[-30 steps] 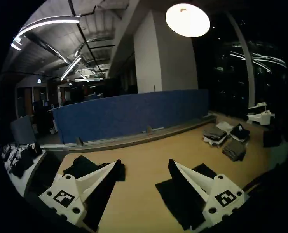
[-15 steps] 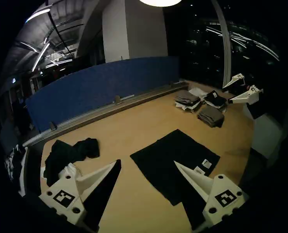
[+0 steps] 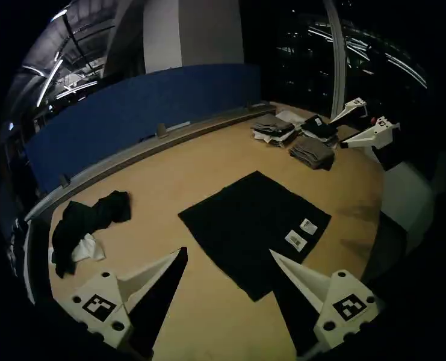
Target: Fold towel
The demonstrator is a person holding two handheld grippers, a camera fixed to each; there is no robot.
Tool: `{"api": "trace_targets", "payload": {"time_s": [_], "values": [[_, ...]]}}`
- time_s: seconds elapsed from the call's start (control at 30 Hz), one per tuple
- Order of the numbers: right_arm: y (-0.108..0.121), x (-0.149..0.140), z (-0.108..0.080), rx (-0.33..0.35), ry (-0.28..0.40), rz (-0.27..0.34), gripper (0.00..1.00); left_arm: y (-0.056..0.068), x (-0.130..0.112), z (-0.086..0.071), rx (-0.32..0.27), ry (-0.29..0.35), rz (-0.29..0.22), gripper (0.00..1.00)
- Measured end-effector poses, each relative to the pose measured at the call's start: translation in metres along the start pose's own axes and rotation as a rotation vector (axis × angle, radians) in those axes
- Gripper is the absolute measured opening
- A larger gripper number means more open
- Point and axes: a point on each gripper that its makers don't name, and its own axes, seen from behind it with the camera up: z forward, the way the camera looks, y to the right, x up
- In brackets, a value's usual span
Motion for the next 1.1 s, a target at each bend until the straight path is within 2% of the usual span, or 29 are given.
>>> {"api": "trace_targets", "payload": {"time_s": [0.23, 0.6, 0.8, 1.1], "values": [[-0.018, -0.032, 0.023, 0.031, -0.012, 0.011, 1.00, 0.020, -0.044, 0.020, -0.036, -0.061, 0.009, 0.90], [-0.043, -0.085, 0.056, 0.065, -0.052, 0.049, 1.00, 0.042, -0.101, 0.050, -0.070, -0.144, 0.019, 0.90], [-0.053, -0.111, 0.068, 0.073, -0.083, 0.048, 1.00, 0.048, -0.118, 0.063, -0.076, -0.180, 0.037, 0.90], [-0.057, -0.135, 0.077, 0.077, -0.116, 0.059, 1.00, 0.058, -0.128, 0.073, -0.094, -0.199, 0.041, 0.90]]}}
